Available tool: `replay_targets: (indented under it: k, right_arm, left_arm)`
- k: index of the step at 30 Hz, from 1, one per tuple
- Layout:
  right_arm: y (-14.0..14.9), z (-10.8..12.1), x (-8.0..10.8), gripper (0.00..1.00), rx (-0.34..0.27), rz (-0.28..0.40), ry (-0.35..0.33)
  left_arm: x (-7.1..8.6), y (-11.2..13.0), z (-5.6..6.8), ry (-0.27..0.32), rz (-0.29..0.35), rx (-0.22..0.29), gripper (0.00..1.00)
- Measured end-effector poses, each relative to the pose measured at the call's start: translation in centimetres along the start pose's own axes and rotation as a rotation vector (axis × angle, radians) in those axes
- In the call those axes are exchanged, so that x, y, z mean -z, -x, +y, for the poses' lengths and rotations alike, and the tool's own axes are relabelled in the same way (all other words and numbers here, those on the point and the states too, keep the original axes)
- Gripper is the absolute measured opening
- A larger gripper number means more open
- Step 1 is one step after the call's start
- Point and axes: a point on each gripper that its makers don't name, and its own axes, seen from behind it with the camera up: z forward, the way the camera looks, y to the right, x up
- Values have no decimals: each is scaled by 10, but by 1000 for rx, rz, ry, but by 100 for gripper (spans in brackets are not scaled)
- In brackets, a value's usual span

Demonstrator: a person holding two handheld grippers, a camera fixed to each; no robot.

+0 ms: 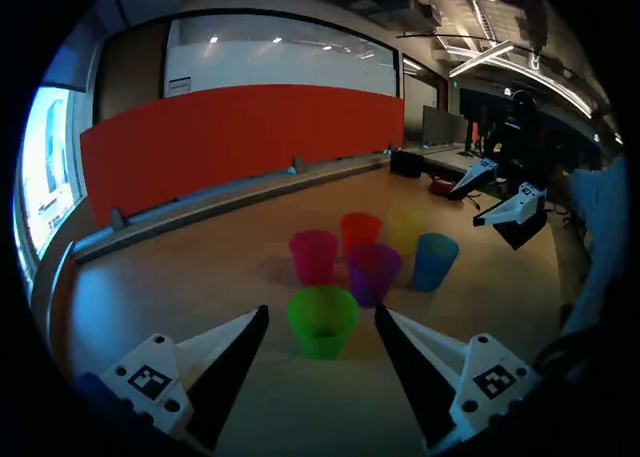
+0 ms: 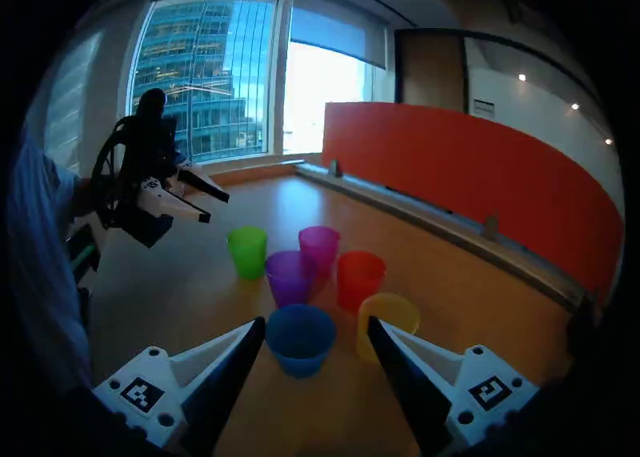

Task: Pour water

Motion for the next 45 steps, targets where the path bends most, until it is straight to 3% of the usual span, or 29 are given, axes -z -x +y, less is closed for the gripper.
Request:
replay_targets:
  k: [20, 30, 45]
  right_arm:
    - [50, -12, -32, 99, 10, -105, -46]
    - [60, -16, -51, 99, 13, -132, -72]
    - [59, -14, -71, 99, 13, -138, -77]
  left_arm:
    - [-31, 59, -9, 2, -156, 4, 99]
    - [-48, 62, -9, 30, -190, 0, 99]
    - [-73, 55, 6, 93, -192, -5, 99]
